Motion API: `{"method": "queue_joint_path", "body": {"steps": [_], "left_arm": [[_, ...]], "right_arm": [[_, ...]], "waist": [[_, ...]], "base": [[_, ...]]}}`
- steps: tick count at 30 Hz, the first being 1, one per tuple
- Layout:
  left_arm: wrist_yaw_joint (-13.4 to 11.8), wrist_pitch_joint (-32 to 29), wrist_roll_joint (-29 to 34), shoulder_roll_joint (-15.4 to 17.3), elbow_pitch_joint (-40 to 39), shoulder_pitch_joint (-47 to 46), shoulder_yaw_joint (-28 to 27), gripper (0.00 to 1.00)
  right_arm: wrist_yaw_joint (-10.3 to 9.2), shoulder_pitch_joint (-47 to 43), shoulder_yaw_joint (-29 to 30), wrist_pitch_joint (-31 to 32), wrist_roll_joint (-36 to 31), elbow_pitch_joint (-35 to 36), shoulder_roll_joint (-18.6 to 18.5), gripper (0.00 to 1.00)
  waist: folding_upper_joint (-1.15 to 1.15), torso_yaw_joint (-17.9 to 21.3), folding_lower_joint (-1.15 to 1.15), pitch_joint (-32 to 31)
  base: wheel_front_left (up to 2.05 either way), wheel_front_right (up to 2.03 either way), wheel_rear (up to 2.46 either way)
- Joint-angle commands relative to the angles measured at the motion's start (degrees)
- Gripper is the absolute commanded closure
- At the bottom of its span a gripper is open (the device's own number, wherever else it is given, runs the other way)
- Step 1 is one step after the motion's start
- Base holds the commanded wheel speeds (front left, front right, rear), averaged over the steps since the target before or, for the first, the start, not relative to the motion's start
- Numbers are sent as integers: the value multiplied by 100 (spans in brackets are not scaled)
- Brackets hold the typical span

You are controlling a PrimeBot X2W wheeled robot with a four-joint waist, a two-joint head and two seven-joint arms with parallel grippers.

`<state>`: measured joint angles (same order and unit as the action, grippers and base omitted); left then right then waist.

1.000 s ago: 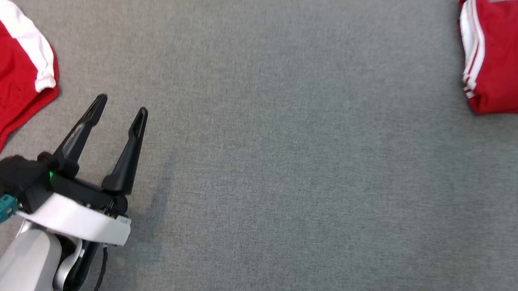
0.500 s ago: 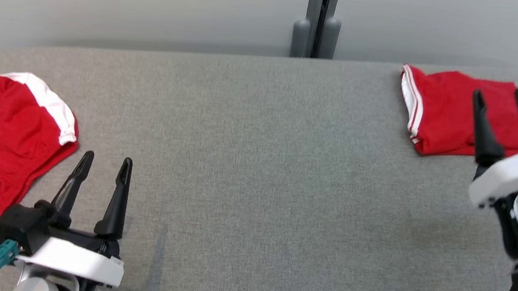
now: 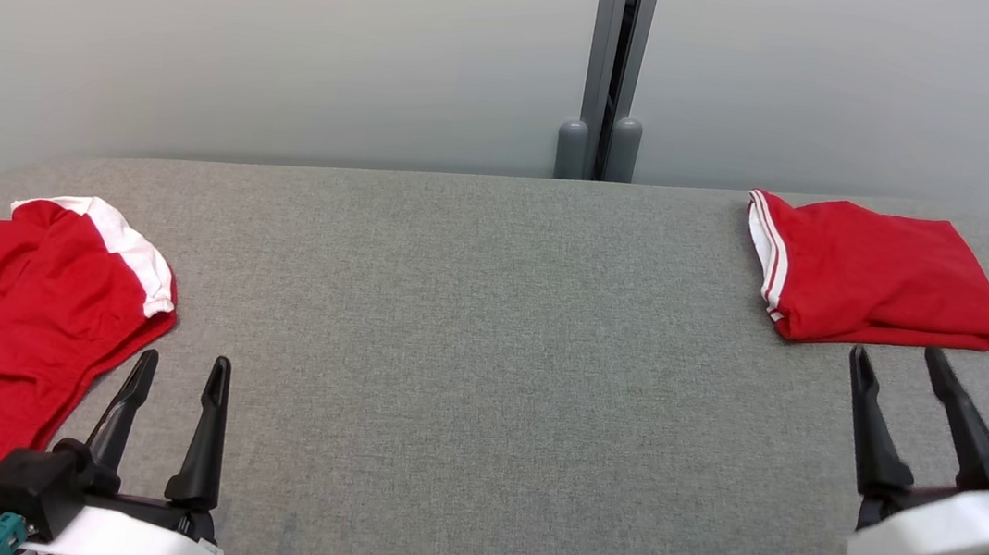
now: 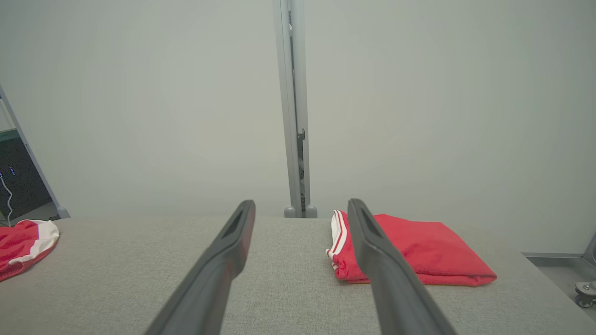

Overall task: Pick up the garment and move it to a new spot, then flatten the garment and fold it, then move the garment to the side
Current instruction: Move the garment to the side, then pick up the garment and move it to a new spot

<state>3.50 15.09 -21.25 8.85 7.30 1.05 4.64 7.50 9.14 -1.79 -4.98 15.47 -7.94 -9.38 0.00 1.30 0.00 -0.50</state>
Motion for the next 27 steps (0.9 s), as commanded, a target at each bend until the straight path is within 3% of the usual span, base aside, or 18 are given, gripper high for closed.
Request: {"method": "queue_joint_path", "body": {"steps": [1,12,27], "left_arm": [[-27,1,21,15,-5,71,-43,0],[-36,1,138,-152,117,263,-221,0],[104,1,311,-318,227,236,-390,0]], "right_arm": [[0,-183,81,-143,-56,63,26,0],[0,-805,-24,-953,-195,-47,146,0],[0,-749,-58,-1037,-238,-150,372,0]], "waist": [[0,-9,0,-15],[0,21,0,-45],[0,-21,0,-18]], "base": [[0,0,0],[0,0,0],[0,0,0]]}}
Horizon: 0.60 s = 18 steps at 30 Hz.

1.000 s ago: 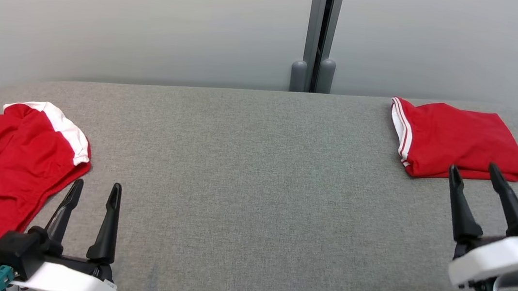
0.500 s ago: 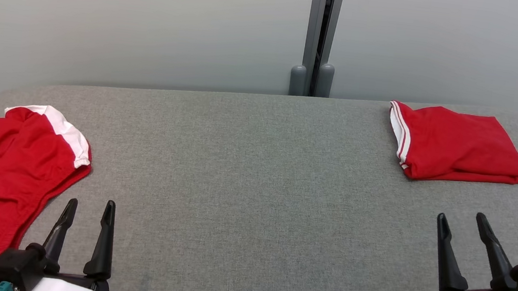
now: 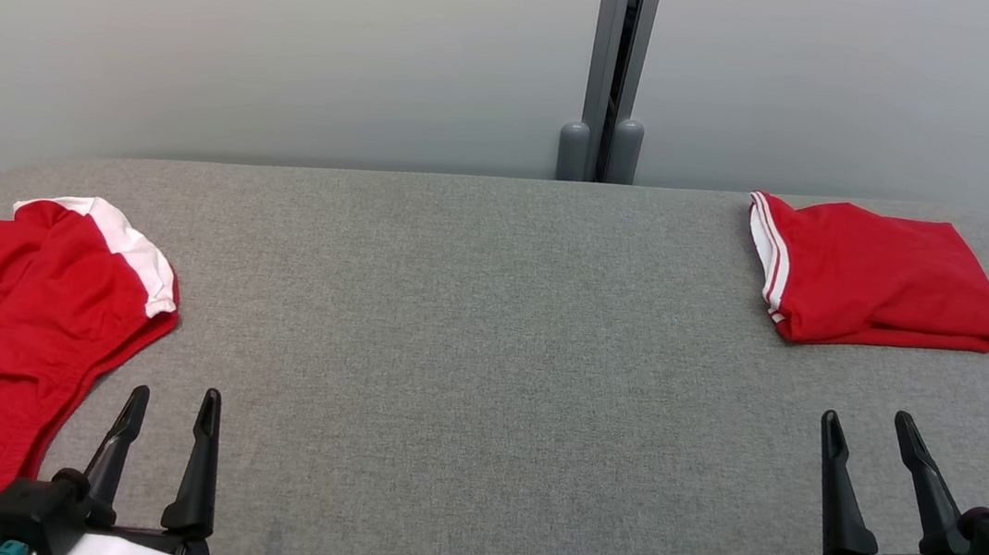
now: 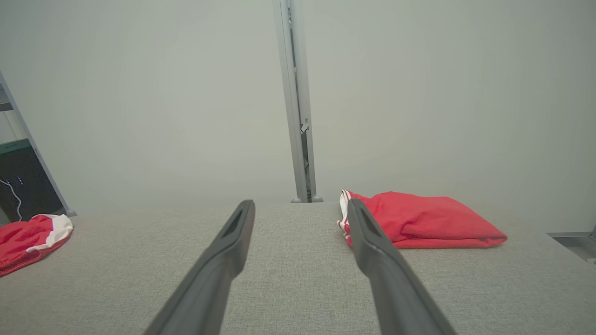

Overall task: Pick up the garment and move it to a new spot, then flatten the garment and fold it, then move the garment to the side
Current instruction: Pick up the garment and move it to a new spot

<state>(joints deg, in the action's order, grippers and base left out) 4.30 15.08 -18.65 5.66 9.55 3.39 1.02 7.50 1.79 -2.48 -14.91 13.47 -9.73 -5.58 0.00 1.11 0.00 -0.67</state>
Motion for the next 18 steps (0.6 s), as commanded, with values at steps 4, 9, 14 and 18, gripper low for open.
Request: {"method": "queue_joint_path", "body": {"steps": [4,9,14,18], "left_arm": [[50,3,73,-12,6,2,-60,0],[70,3,101,-40,24,-5,-79,0],[94,3,139,-63,55,-38,-88,0],[116,3,161,-78,78,-51,-99,0]], "right_arm": [[0,-14,26,-45,-49,7,33,0],[0,12,12,-46,-61,-21,51,0],[0,42,-4,-46,-62,-40,61,0],[0,56,-11,-45,-59,-49,59,0]], "waist": [[0,-3,0,-7],[0,-5,0,-5],[0,-12,0,0],[0,-15,0,-3]], "base": [[0,0,0],[0,0,0],[0,0,0],[0,0,0]]}}
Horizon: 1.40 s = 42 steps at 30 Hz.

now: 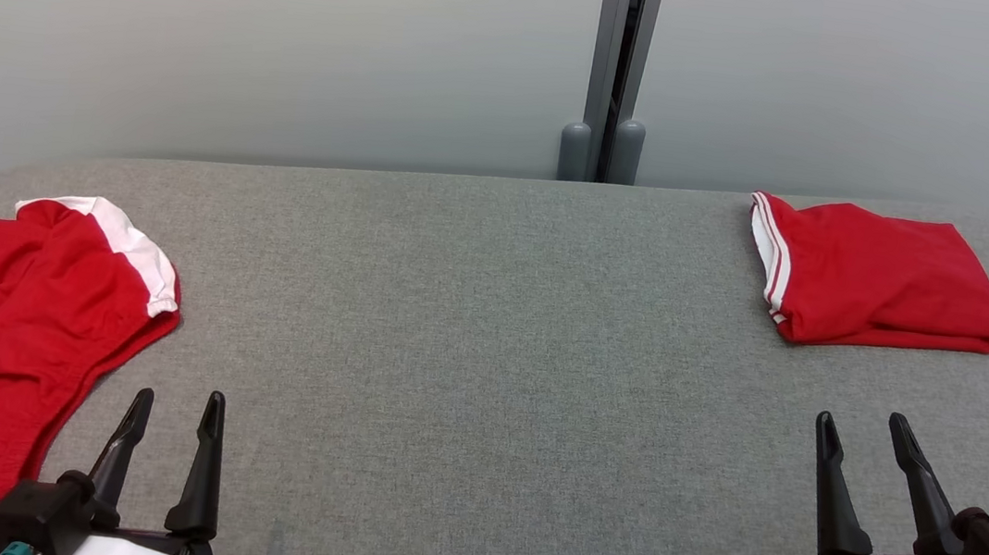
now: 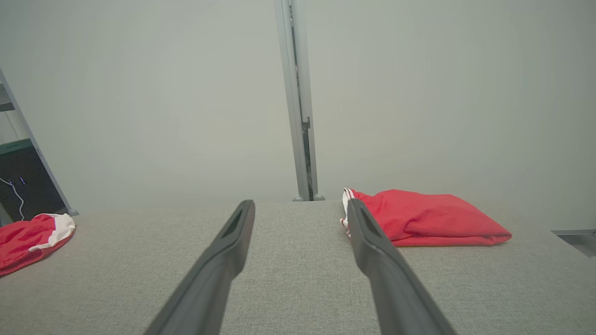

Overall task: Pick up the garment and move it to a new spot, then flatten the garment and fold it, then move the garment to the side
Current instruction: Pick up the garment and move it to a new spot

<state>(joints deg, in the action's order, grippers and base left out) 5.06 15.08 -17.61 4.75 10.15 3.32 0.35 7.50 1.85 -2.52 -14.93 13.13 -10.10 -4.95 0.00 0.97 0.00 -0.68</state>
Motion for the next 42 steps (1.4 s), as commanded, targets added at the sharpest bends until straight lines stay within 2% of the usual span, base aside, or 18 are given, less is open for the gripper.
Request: {"method": "queue_joint_path", "body": {"steps": [1,15,21,29,42], "left_arm": [[45,3,60,9,24,-47,-33,0],[83,3,104,-12,50,-69,-65,0],[94,3,115,12,82,-114,-81,0],[99,3,119,48,152,-158,-93,0],[51,2,66,105,277,-204,-113,0]], "right_arm": [[0,51,-9,-45,-22,-14,-5,0],[0,35,-46,-40,-9,-26,8,0],[0,48,-88,-39,5,-51,13,0],[0,76,-210,-39,42,-106,16,0],[0,148,-480,-39,126,-216,40,0]], "waist": [[0,-2,0,-3],[0,-73,0,-23],[0,-234,0,-13],[0,-696,0,-10],[0,-1740,0,-57]], "base": [[0,0,0],[0,0,0],[0,0,0],[0,0,0],[0,0,0]]}}
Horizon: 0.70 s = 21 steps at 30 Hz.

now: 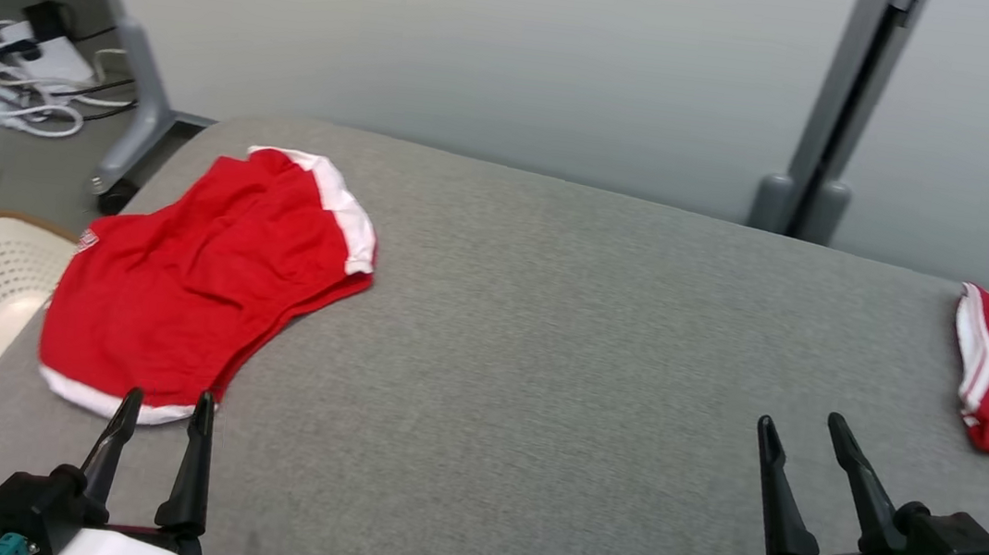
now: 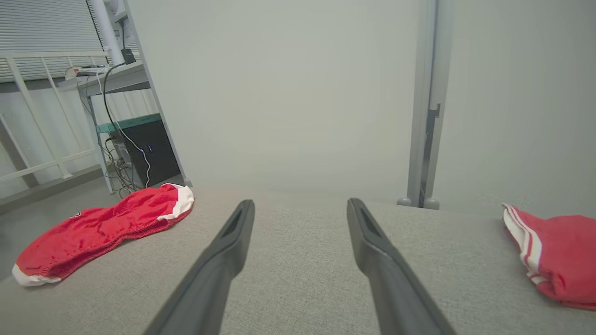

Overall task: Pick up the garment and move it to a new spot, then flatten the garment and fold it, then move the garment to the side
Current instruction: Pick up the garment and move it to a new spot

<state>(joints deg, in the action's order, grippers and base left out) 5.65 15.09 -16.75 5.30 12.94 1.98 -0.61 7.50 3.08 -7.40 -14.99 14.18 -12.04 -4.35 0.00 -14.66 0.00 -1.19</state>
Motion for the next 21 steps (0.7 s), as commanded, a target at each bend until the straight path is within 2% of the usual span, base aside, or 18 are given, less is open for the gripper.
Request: {"method": "queue_joint_path", "body": {"steps": [1,11,21], "left_arm": [[-13,1,-28,50,0,-75,-15,0],[-85,-22,-32,86,36,15,-5,0],[-125,-79,-95,183,-53,67,-2,0]], "right_arm": [[0,36,-17,-32,33,-31,-18,0],[0,62,-212,-33,120,-112,15,0],[0,83,-322,-32,171,-166,47,0]], "waist": [[0,-258,0,-8],[0,-908,0,-133],[0,-1081,0,-169]], "base": [[0,0,0],[0,0,0],[0,0,0]]}}
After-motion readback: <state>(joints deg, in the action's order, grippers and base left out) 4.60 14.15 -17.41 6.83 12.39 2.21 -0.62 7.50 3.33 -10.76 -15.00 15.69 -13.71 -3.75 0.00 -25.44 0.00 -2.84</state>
